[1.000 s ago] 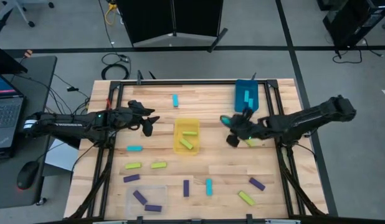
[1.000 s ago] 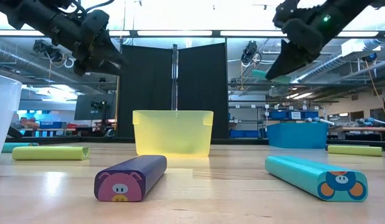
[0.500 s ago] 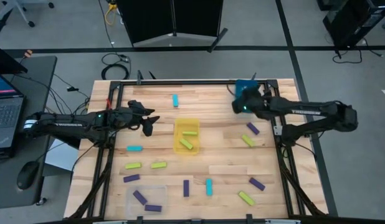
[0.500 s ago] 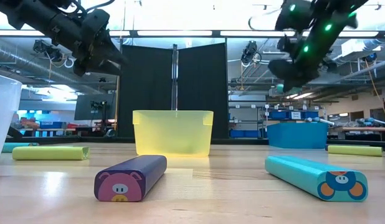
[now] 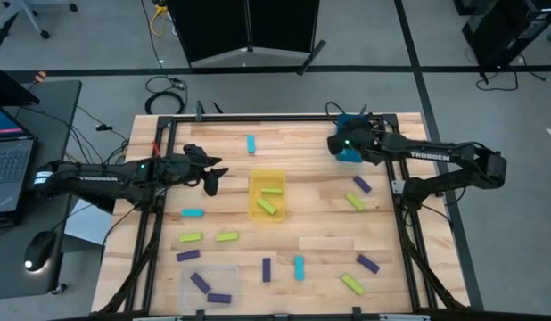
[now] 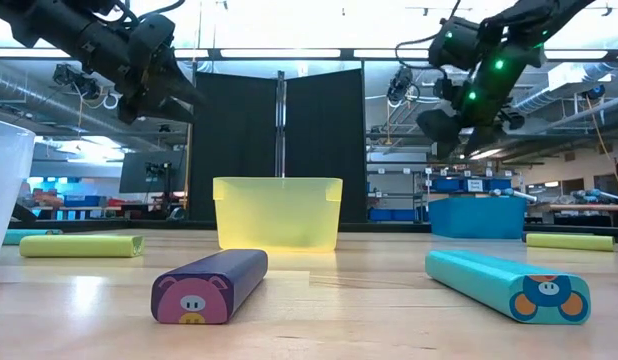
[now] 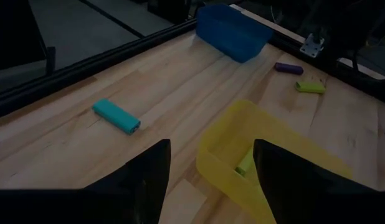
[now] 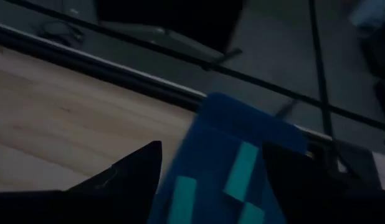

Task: Sort blocks
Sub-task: Put the light blue block into the blue bin

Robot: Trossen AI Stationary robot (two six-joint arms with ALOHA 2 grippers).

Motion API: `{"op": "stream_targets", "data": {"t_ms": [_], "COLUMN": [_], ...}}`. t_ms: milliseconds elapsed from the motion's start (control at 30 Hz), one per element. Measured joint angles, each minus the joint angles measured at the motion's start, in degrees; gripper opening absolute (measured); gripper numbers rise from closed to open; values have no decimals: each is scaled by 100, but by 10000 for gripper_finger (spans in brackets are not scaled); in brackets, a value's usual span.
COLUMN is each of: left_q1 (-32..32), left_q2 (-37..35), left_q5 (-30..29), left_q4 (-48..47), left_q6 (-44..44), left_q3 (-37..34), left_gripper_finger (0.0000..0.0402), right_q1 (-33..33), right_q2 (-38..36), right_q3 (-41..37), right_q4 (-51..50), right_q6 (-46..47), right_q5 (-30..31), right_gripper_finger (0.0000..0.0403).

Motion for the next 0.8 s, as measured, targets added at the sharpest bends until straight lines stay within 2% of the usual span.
{"op": "stream_targets", "data": {"t_ms": [200,300,500,700,800], "left_q1": [0,0,-59,-349,-510], "left_q2": [0,0,-2,0,-2], "left_q5": [49,64,568,695,973], "left_q4": [-23,-27,-296,-956,-1199], "left_q6": [-9,-9,149,7,-161], "left_q3": [0,0,0,37,59], "left_gripper_finger": [237,237,236,220,210], "right_q1": [684,1228,2356,3222,3496], "right_q2": [-374,-537,-509,-298,-157], "right_q3": [2,2,7,9,7], "right_q4": [788,1526,2801,2900,3058], "right_q6": [-701,-1224,-1955,-2058,-2061], "right_q5": [-427,-1039,-2232,-2319,-2322], "right_gripper_finger": [276,266,247,243,246]}}
